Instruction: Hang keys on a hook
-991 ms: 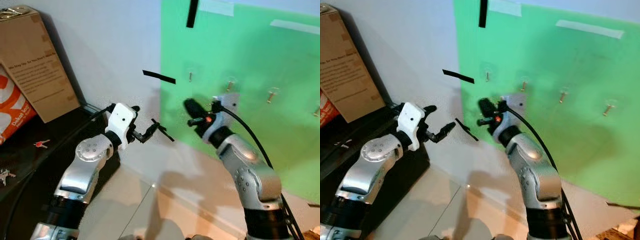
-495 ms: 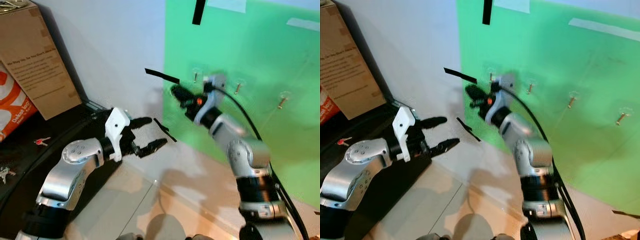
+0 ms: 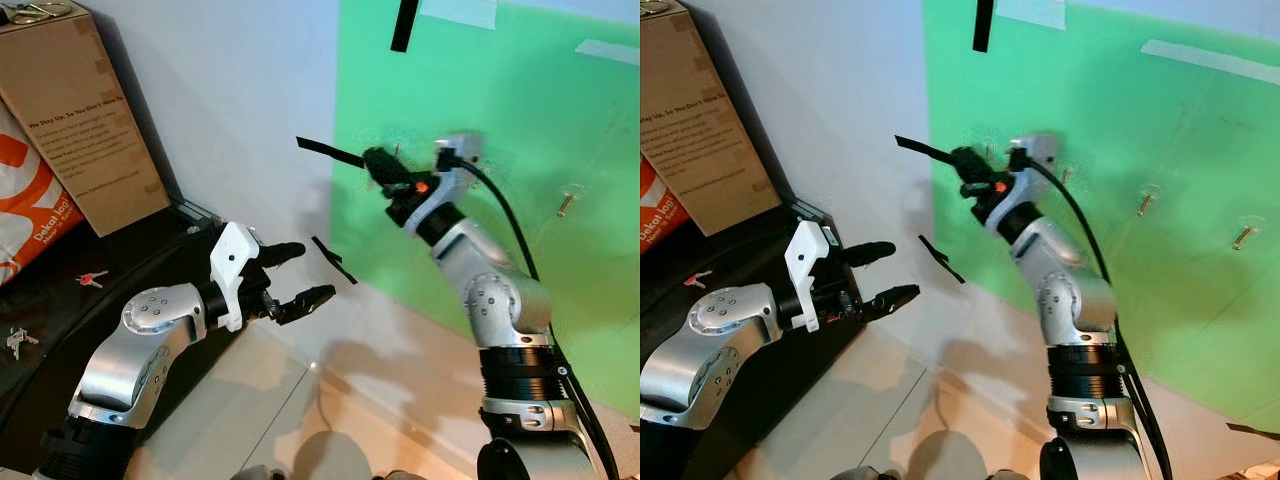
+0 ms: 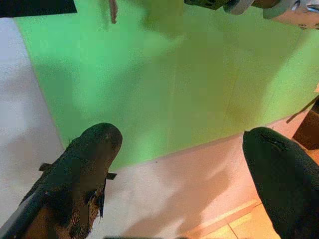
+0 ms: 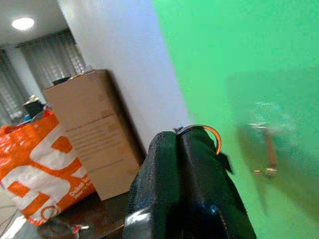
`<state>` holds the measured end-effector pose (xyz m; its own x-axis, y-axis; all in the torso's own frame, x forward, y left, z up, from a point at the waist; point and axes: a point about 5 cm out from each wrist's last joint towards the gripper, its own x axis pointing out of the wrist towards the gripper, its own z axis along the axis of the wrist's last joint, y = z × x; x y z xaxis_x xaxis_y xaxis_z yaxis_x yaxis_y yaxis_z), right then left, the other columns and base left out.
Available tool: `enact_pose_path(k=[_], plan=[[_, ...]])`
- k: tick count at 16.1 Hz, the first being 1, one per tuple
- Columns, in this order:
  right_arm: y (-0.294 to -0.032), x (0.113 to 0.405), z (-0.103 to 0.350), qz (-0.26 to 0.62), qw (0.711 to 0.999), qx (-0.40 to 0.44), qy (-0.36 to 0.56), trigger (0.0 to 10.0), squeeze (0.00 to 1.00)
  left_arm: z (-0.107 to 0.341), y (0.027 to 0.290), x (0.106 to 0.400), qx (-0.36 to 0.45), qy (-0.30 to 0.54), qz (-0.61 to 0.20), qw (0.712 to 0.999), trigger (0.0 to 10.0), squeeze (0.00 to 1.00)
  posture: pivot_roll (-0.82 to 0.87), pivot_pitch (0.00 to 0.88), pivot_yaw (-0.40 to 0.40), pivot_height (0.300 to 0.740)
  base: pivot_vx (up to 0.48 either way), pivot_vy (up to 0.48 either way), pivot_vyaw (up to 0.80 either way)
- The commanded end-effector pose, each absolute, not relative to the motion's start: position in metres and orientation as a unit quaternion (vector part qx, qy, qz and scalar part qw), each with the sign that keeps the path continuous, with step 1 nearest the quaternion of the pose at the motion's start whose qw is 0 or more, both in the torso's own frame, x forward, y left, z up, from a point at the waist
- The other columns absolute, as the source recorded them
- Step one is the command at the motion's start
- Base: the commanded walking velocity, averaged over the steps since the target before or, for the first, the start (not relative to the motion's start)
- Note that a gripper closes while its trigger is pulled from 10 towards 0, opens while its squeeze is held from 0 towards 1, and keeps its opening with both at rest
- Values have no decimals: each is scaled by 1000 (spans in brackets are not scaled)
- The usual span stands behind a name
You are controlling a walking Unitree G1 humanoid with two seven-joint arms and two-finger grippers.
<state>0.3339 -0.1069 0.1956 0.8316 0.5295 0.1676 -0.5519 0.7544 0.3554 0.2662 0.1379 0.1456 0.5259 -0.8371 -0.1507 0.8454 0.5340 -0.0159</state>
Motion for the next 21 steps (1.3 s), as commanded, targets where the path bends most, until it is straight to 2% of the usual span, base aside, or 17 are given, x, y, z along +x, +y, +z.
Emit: enact_pose_path(k=[1, 18, 21], plan=[[-109, 335, 199, 282, 937, 205, -36, 10000, 0, 148, 138, 265, 30, 67, -486, 871, 10000, 0, -52, 0, 16, 740, 0, 0, 0], [-145, 329, 179, 171, 953, 251, -16, 10000, 0, 147, 138, 265, 29, 65, -487, 871, 10000, 0, -57, 0, 21, 740, 0, 0, 0], [-158, 323, 173, 149, 954, 259, -14, 10000, 0, 148, 137, 266, 29, 65, -489, 869, 10000, 0, -65, 0, 30, 740, 0, 0, 0]])
